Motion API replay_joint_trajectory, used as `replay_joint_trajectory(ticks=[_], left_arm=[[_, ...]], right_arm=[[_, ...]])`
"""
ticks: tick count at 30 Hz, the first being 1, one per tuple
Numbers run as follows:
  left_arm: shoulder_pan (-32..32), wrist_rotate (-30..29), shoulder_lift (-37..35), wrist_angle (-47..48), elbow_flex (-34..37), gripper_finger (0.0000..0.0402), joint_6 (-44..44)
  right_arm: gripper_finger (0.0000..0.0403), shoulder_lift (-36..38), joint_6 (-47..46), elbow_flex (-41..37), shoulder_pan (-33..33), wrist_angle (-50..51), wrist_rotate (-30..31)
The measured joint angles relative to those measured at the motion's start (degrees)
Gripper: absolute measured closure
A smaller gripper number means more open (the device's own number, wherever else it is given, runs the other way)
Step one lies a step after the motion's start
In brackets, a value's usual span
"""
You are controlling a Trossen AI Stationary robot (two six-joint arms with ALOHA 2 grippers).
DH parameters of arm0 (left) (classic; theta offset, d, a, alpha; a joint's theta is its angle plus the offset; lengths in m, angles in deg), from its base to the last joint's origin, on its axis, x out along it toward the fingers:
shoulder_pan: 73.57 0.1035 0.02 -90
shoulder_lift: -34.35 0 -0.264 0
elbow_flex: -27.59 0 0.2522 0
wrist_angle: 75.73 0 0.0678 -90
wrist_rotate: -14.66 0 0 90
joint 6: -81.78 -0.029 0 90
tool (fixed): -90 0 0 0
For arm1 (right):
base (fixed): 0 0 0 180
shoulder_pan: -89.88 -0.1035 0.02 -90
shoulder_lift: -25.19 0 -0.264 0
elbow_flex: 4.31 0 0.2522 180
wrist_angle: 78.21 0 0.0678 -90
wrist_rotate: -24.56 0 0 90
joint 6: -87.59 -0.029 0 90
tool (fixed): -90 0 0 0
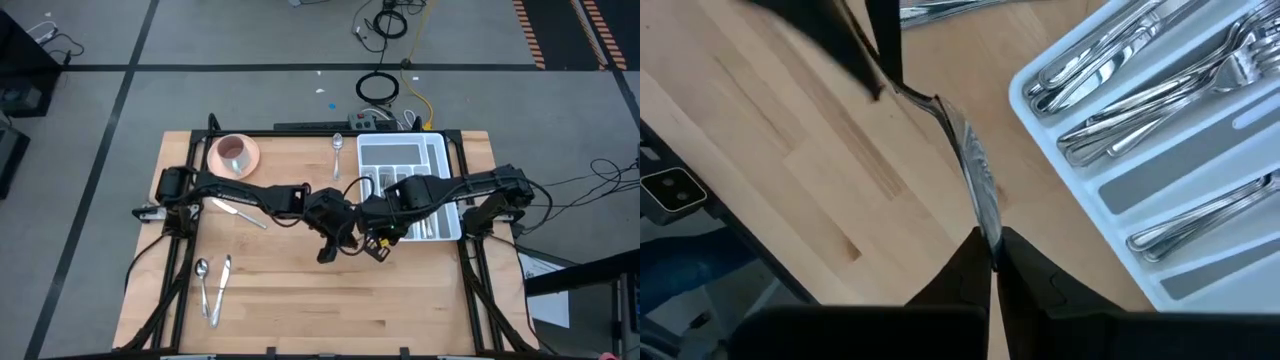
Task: Sort silverware
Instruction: Put the silver spoon into the silverware rack
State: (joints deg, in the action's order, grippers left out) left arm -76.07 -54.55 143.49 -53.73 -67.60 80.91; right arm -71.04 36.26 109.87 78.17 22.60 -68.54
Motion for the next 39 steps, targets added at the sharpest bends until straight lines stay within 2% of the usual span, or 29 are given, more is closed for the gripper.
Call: replay_joint_trajectory(ticks=[2, 11, 13, 16, 21, 24, 28, 32, 37, 39], left_arm=[[0.40, -0.21, -0.02, 0.48, 0.00, 0.0386, 0.14], [0.39, -2.04, -0.02, 1.67, 0.00, 0.0396, -0.14], [0.38, -2.03, -0.02, 1.78, 0.00, 0.0396, -0.10], [0.28, -2.54, -0.02, 1.78, 0.00, 0.0396, 0.80], [0.87, -4.14, -0.02, 1.42, 0.00, 0.0396, 3.61], [1.38, -4.19, -0.02, 0.94, 0.00, 0.0397, 4.86], [2.12, -4.19, -0.33, -0.90, 0.00, 0.0397, 7.80], [3.61, -3.64, -1.54, -2.43, 0.00, 0.0397, 10.80], [5.35, 0.93, -2.14, -5.08, 0.00, 0.0397, 13.79], [5.62, 3.00, -2.21, -7.29, 0.00, 0.0397, 15.50]], right_arm=[[0.0403, 0.00, 0.36, 0.00, 0.32, -0.06, -0.56], [0.0400, 0.00, 2.68, 0.00, 1.11, -0.93, -0.42], [0.0386, 0.00, 3.53, -0.07, 1.11, -1.07, -0.34], [0.0342, 0.10, 5.16, -0.07, 1.11, -1.25, 0.85], [0.0255, 0.46, 2.80, -0.07, 1.14, -1.36, 9.25], [0.0227, 0.74, 1.42, -0.07, 1.17, -2.84, 11.66], [0.0229, 1.64, 0.80, -0.07, 0.01, -5.44, 15.99], [0.0245, 3.99, -1.48, -0.07, -2.66, -4.85, 25.15], [0.0248, 8.80, -4.79, -0.07, -6.45, -3.53, 33.96], [0.0246, 10.25, -4.92, -0.04, -7.30, -3.54, 35.12]])
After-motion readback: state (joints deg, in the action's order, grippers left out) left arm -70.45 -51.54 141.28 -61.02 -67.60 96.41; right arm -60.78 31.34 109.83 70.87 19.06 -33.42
